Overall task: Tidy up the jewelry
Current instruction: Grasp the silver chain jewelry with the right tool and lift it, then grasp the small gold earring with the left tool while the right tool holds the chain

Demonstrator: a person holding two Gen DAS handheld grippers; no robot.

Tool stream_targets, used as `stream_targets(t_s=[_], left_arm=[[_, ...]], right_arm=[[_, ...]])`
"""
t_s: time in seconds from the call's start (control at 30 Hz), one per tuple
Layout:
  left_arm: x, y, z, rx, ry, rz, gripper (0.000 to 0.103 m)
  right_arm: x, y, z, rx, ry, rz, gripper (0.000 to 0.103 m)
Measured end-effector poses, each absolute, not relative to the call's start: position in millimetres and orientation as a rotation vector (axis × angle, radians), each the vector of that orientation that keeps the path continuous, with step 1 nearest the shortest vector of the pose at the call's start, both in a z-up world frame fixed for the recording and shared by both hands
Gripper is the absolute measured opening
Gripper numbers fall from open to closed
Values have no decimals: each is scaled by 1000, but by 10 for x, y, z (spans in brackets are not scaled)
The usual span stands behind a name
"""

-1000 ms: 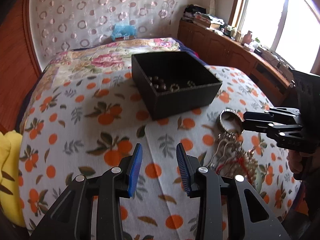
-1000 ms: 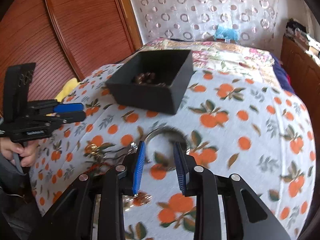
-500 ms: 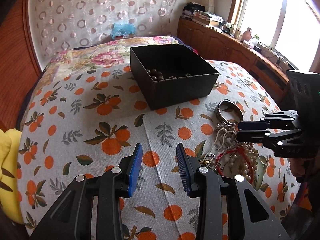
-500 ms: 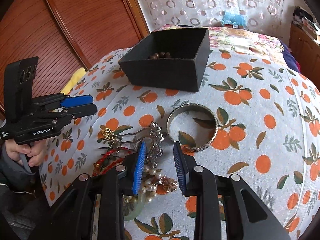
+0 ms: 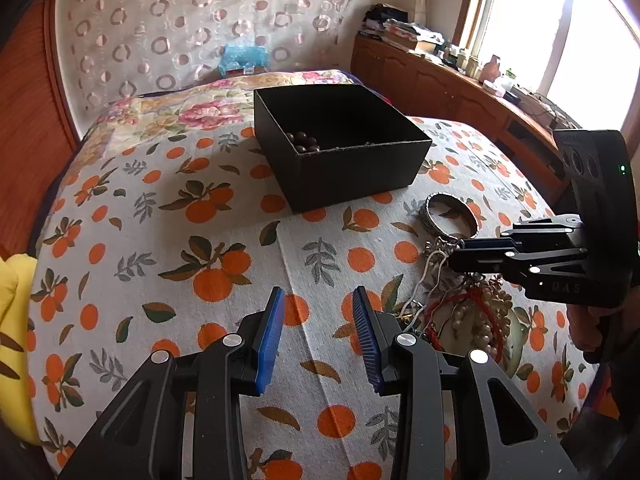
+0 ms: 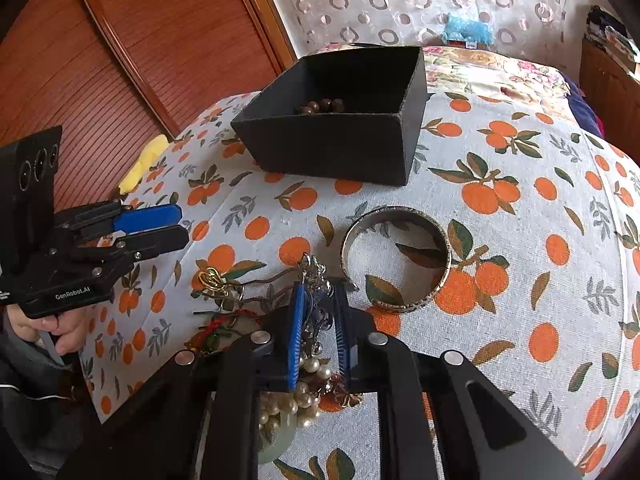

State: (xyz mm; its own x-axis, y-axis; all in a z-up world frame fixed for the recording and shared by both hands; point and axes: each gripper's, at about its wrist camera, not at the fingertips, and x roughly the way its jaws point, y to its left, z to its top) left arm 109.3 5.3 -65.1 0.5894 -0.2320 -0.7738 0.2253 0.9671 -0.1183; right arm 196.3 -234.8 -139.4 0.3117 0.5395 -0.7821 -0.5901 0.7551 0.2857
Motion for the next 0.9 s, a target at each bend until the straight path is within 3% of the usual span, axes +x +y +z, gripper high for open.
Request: stream_targets(t_s=[0.9], left_arm=[[1016,-93,-644,-11,908,-343,33]], right_arm=[[1926,-2878,-922,-36,783,586,11]])
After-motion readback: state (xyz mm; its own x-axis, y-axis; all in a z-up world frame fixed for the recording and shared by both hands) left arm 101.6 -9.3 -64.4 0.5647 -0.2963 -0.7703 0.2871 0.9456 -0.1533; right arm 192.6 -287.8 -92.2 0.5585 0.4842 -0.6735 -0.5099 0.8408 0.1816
